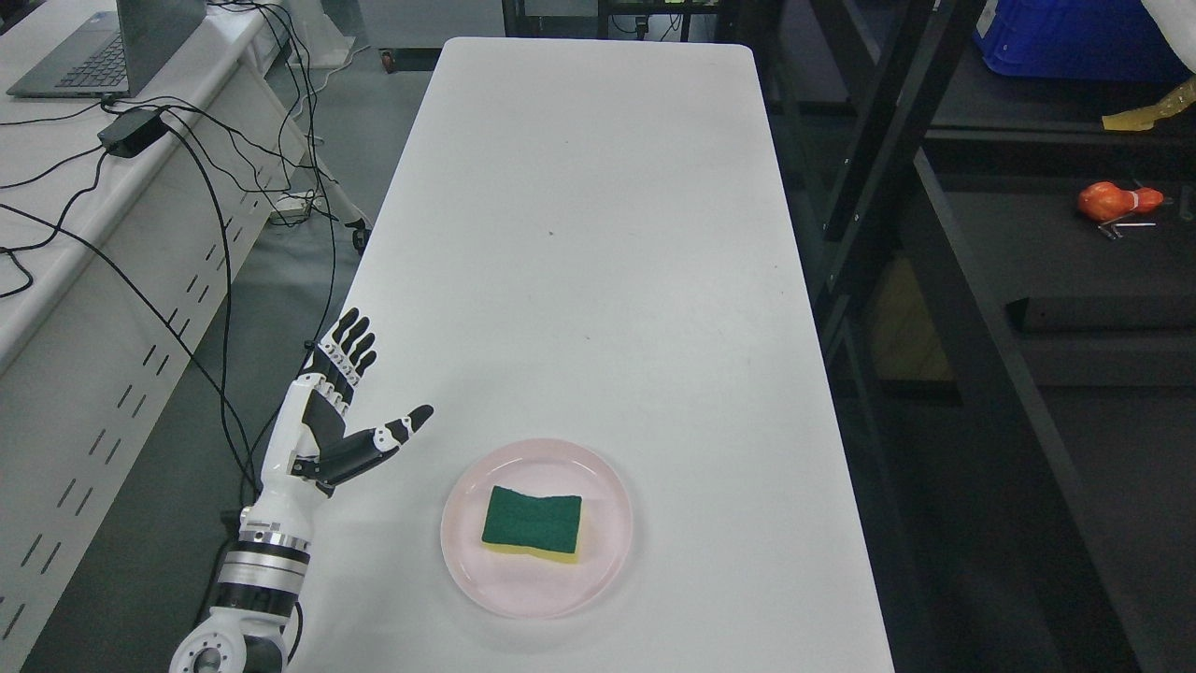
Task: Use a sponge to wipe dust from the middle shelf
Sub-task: 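Reach the left hand toward the green-and-yellow sponge on the pink plate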
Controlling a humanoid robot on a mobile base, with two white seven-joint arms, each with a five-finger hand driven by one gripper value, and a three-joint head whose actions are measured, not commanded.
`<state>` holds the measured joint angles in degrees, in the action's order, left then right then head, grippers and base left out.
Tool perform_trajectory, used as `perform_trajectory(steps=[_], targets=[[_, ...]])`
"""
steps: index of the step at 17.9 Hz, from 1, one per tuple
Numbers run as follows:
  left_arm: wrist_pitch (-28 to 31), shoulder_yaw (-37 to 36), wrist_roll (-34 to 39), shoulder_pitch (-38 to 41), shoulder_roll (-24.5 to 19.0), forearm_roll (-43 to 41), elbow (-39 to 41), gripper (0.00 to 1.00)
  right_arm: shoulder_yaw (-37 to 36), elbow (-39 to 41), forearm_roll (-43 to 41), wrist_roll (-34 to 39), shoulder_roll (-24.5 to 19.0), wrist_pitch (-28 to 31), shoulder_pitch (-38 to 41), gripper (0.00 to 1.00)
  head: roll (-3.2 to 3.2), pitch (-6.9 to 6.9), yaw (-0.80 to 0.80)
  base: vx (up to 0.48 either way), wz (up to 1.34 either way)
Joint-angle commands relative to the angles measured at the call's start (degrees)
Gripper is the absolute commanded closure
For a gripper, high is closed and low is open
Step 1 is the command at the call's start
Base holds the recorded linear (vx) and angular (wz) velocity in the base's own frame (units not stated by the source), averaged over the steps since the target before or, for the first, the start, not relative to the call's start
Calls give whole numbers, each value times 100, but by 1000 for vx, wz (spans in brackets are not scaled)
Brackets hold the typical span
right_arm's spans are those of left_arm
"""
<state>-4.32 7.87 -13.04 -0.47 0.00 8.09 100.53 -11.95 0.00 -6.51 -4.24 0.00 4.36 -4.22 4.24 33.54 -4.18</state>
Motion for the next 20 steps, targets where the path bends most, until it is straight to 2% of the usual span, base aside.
perform_trajectory(steps=[1,4,7,9,14,18,20], targets=[[10,-154,-40,-67,-100,0,11,2,0,100,0,2,100,4,0,0,0,0,0,0,0],[-77,-286,-128,-94,-100,-35,2,2,0,100,0,2,100,4,0,0,0,0,0,0,0],[-718,-987,-313,-129,-1130,-928,-16,2,0,100,0,2,100,4,0,0,0,0,0,0,0],[-1051,-1339,-331,-286,-1615,-1675,-7,3,0,100,0,2,100,4,0,0,0,0,0,0,0],[-1948,-1832,-1059,-1252,-2205,-3899,-86,5,8,100,0,2,100,4,0,0,0,0,0,0,0],[-2493,-2903,-2043,-1780,-2460,-4639,-69,5,0,100,0,2,100,4,0,0,0,0,0,0,0],[-2521,-3115,-2141,-1921,-2732,-4781,63,5,8,100,0,2,100,4,0,0,0,0,0,0,0]])
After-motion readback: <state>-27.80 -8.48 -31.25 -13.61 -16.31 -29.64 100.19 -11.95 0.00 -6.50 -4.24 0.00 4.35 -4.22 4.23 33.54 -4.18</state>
